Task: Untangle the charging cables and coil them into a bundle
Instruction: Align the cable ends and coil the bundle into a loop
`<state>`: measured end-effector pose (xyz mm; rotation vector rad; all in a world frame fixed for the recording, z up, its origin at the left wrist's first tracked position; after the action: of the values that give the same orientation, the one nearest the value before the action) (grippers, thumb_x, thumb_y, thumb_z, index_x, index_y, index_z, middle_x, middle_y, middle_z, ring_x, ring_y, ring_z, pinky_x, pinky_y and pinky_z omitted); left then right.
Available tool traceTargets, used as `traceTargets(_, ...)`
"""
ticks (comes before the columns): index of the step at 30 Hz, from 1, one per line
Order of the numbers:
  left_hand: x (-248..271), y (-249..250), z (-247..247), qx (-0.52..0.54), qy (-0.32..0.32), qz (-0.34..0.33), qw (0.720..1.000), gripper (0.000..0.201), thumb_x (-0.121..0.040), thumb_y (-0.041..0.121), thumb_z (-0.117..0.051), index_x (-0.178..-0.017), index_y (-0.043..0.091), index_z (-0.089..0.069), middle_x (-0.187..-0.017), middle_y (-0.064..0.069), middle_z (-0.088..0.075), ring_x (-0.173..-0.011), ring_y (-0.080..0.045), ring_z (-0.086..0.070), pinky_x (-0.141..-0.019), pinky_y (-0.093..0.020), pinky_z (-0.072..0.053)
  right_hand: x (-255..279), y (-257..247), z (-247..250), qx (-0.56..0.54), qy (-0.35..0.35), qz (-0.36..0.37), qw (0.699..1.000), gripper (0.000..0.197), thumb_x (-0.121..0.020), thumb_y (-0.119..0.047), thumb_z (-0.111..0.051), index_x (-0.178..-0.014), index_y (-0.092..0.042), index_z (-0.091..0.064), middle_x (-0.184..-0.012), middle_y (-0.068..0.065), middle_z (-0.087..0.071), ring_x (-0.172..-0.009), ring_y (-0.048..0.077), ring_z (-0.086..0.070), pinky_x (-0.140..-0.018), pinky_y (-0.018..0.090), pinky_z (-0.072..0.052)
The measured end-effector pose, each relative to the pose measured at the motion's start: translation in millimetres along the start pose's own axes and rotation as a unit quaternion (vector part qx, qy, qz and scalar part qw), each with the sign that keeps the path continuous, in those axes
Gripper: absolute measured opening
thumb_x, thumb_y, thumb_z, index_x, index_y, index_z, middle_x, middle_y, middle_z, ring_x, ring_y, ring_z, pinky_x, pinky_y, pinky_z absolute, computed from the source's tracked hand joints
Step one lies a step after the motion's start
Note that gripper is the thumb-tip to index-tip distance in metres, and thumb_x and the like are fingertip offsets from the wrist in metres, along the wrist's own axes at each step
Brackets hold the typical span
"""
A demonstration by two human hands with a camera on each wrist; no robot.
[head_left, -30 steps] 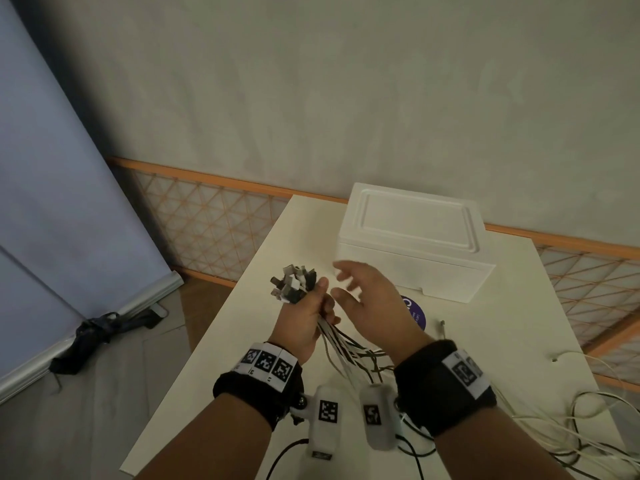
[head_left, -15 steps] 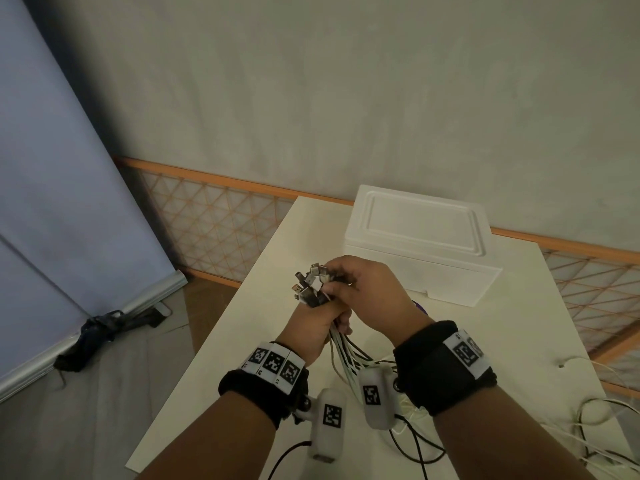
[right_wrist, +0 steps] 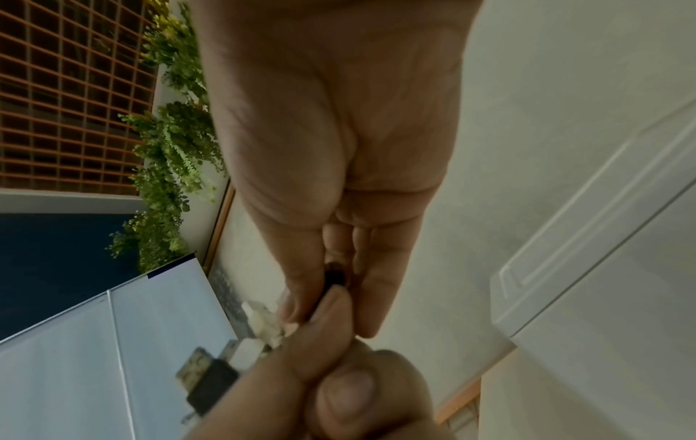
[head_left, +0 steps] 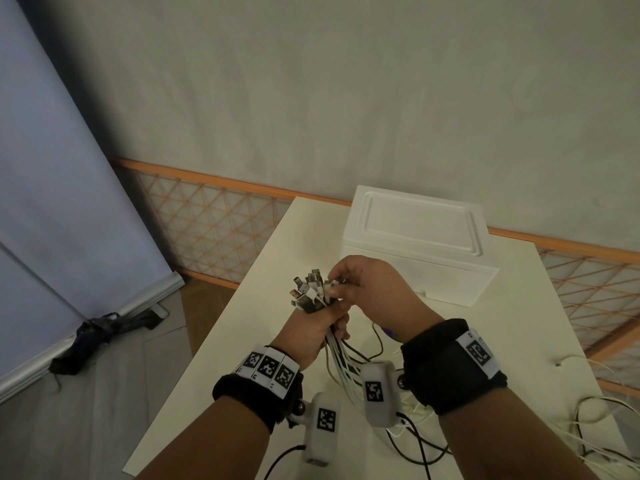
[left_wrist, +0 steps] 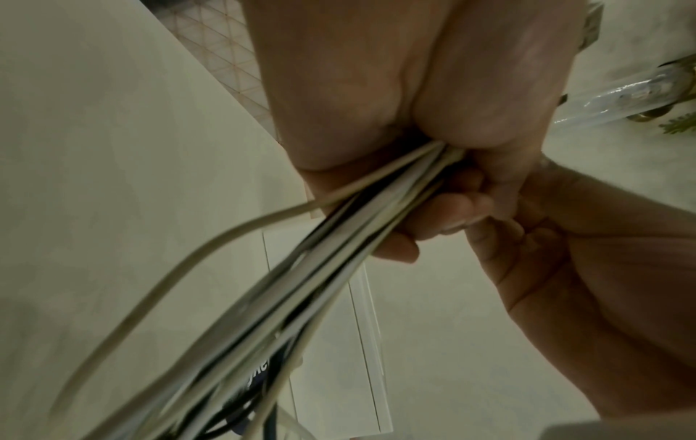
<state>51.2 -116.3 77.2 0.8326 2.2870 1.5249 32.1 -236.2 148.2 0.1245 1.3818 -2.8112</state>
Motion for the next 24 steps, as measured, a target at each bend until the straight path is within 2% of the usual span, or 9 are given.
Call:
traceTargets(2, 0.5, -0.1, -0.9, 0.006, -0.006, 0.000, 1.000, 0.015, -0.085, 0.012, -0.058, -0.071, 0.019, -0.059, -0.060, 0.000, -0.045, -0.051, -0.013, -0.043, -0.059, -0.032, -0.047, 1.1, -1.2, 0.7, -0.012, 0.005, -0.015, 1.000, 0.007, -0.084, -0.015, -0.067, -0.088, -0.019, -0.063, -0.079, -0.005, -0.067, -0.066, 0.011, -0.064, -0.065, 0.021, -0.048)
traceTargets(6, 0.1, 0.4, -1.8, 0.012, 0.002, 0.010, 1.000, 0.012, -0.081, 0.015, -0.062, -0.069, 0.016, -0.060, -0.057, -0.002, -0.045, -0.051, -0.015, -0.044, -0.061, -0.033, -0.049, 4.3, -8.1, -1.5, 0.005, 0.002, -0.011, 1.000, 0.006, -0.089, -0.014, -0.060, -0.089, -0.019, -0.059, -0.081, 0.000, -0.065, -0.066, 0.018, -0.064, -0.062, 0.021, -0.046)
traceTargets(8, -0.1, 0.2, -1.1, 0.013, 0.005, 0.017, 1.000, 0.009, -0.080, 0.016, -0.063, -0.072, 0.014, -0.060, -0.058, -0.002, -0.046, -0.054, -0.016, -0.045, -0.064, -0.035, -0.049, 5.6, -11.5, -1.3, 0.024, -0.004, 0.006, 1.000, 0.011, -0.091, -0.013, -0.057, -0.096, -0.021, -0.062, -0.087, -0.001, -0.066, -0.071, 0.017, -0.063, -0.064, 0.016, -0.045)
traceTargets(10, -0.1, 0.1, 0.2, -0.005, 0.009, 0.017, 1.000, 0.007, -0.079, 0.014, -0.062, -0.076, 0.010, -0.058, -0.058, -0.003, -0.047, -0.054, -0.017, -0.047, -0.064, -0.035, -0.050, 6.5, -14.2, -0.2, 0.091, -0.026, 0.039, 0.995, 0.024, -0.091, -0.013, -0.057, -0.111, -0.023, -0.064, -0.100, -0.005, -0.064, -0.085, 0.010, -0.058, -0.070, 0.008, -0.039)
traceTargets(12, -0.7, -0.2, 0.6, -0.036, 0.010, 0.013, 0.999, 0.005, -0.079, 0.012, -0.061, -0.075, 0.010, -0.058, -0.057, -0.003, -0.049, -0.053, -0.018, -0.048, -0.064, -0.035, -0.051, 5.2, -13.4, -0.3, 0.174, -0.053, 0.060, 0.982, 0.032, -0.089, -0.013, -0.058, -0.120, -0.020, -0.061, -0.108, -0.002, -0.061, -0.097, 0.011, -0.054, -0.079, 0.014, -0.038)
traceTargets(14, -1.1, 0.1, -0.5, -0.056, 0.005, 0.007, 0.998, 0.009, -0.078, 0.011, -0.061, -0.070, 0.014, -0.060, -0.057, -0.002, -0.049, -0.052, -0.018, -0.047, -0.065, -0.035, -0.051, 1.8, -11.5, 0.4, 0.219, -0.057, 0.064, 0.972, 0.029, -0.086, -0.012, -0.060, -0.115, -0.016, -0.064, -0.105, 0.003, -0.063, -0.098, 0.018, -0.057, -0.084, 0.026, -0.042)
traceTargets(16, -2.3, 0.7, -1.0, -0.057, 0.004, 0.005, 0.998, 0.014, -0.078, 0.011, -0.064, -0.066, 0.018, -0.061, -0.057, -0.003, -0.049, -0.052, -0.018, -0.048, -0.067, -0.037, -0.050, -1.1, -9.9, 2.9, 0.229, -0.037, 0.082, 0.969, 0.023, -0.083, -0.012, -0.064, -0.106, -0.012, -0.069, -0.096, 0.007, -0.065, -0.092, 0.023, -0.060, -0.080, 0.032, -0.045)
traceTargets(19, -4.0, 0.8, -0.1, -0.052, 0.007, 0.002, 0.999, 0.011, -0.077, 0.014, -0.067, -0.070, 0.013, -0.059, -0.058, -0.003, -0.050, -0.053, -0.018, -0.049, -0.070, -0.040, -0.050, -1.0, -7.5, 4.9, 0.234, 0.024, 0.123, 0.964, 0.022, -0.080, -0.015, -0.068, -0.102, -0.013, -0.072, -0.096, 0.007, -0.063, -0.090, 0.021, -0.057, -0.075, 0.028, -0.042)
traceTargets(24, -3.8, -1.5, 1.4, -0.044, 0.010, -0.010, 0.999, 0.010, -0.076, 0.012, -0.066, -0.068, 0.017, -0.062, -0.058, -0.003, -0.051, -0.055, -0.018, -0.050, -0.071, -0.040, -0.050, 2.7, -0.9, 0.5, 0.149, 0.064, 0.108, 0.981, 0.025, -0.076, -0.004, -0.069, -0.097, -0.018, -0.071, -0.091, -0.006, -0.057, -0.085, 0.010, -0.053, -0.073, 0.010, -0.036)
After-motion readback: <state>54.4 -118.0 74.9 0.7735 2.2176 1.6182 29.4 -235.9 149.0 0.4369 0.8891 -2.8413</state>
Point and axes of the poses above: each hand's wrist, its own x-axis away from the middle knuckle, its own z-axis out of the back of the hand, y = z × x, the point moved 2 cm from there along -x, towards the middle knuckle
